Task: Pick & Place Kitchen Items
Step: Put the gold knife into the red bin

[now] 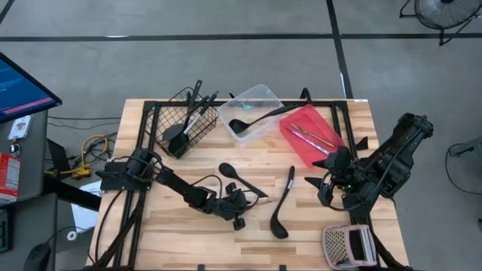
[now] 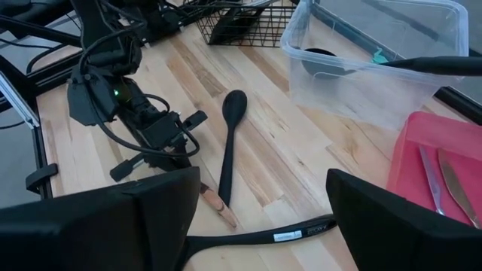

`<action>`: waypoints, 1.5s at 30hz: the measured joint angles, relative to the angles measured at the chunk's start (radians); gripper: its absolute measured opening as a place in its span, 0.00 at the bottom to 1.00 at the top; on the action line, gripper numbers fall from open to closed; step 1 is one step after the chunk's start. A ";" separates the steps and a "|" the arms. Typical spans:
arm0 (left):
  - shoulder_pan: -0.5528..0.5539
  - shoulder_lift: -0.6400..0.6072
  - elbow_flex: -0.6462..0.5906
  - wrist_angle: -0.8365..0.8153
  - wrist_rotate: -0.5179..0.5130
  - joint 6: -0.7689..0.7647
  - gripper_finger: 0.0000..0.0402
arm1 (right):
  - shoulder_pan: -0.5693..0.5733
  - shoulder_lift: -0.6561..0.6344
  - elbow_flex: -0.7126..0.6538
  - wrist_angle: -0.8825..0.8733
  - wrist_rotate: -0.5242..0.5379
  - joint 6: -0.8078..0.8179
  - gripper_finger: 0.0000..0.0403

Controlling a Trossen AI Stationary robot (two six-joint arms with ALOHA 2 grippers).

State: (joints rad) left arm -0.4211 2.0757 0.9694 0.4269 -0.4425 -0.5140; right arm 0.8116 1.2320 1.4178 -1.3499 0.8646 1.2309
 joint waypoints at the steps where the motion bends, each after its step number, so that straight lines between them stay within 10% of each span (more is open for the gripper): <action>1: 0.003 -0.012 -0.003 -0.010 0.006 -0.001 0.02 | 0.000 0.000 0.000 0.000 0.000 0.000 0.71; 45: 0.037 -0.333 -0.069 -0.098 -0.070 0.047 0.02 | -0.029 -0.003 0.000 0.011 0.020 -0.004 0.71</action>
State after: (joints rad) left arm -0.3844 1.7426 0.9005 0.3287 -0.5126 -0.4670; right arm 0.7821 1.2293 1.4178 -1.3388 0.8848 1.2271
